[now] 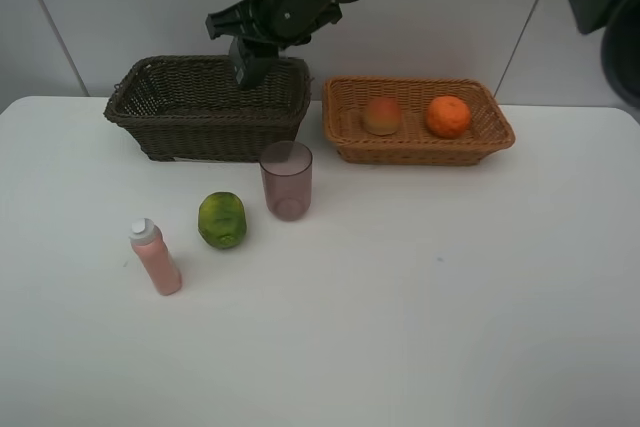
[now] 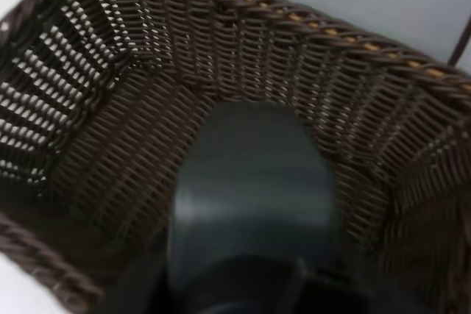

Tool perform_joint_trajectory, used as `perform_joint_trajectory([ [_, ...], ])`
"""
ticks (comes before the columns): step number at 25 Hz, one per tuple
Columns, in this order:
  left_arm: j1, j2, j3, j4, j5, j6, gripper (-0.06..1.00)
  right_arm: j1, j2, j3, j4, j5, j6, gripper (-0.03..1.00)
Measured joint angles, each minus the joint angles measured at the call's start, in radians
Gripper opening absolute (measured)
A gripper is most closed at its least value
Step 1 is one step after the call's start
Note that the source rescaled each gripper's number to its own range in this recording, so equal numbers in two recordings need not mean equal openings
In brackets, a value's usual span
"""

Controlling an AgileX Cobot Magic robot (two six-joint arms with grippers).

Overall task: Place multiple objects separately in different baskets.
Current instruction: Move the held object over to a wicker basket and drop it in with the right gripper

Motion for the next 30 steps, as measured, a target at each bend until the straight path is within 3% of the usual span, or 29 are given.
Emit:
perform_joint_trajectory([
  [8, 0.0, 0.0, 0.0, 0.0, 0.0, 0.0, 0.96, -0.015, 0.11, 0.0, -0.009, -0.132, 0.0, 0.0],
  [20, 0.0, 0.0, 0.0, 0.0, 0.0, 0.0, 0.96, -0.038, 0.157, 0.0, -0.025, -0.15, 0.0, 0.0],
  [21, 0.0, 0.0, 0.0, 0.0, 0.0, 0.0, 0.96, -0.038, 0.157, 0.0, -0.025, -0.151, 0.0, 0.03],
  [23, 0.0, 0.0, 0.0, 0.0, 0.0, 0.0, 0.96, -0.038, 0.156, -0.001, -0.025, -0.163, 0.0, 0.2],
  [26, 0.0, 0.0, 0.0, 0.0, 0.0, 0.0, 0.96, -0.038, 0.143, -0.003, -0.024, -0.166, 0.0, 0.6],
  [27, 0.0, 0.0, 0.0, 0.0, 0.0, 0.0, 0.96, -0.038, 0.136, -0.003, -0.024, -0.168, 0.0, 0.68],
  [30, 0.0, 0.0, 0.0, 0.0, 0.0, 0.0, 0.96, -0.038, 0.107, -0.003, -0.024, -0.157, 0.0, 0.81],
])
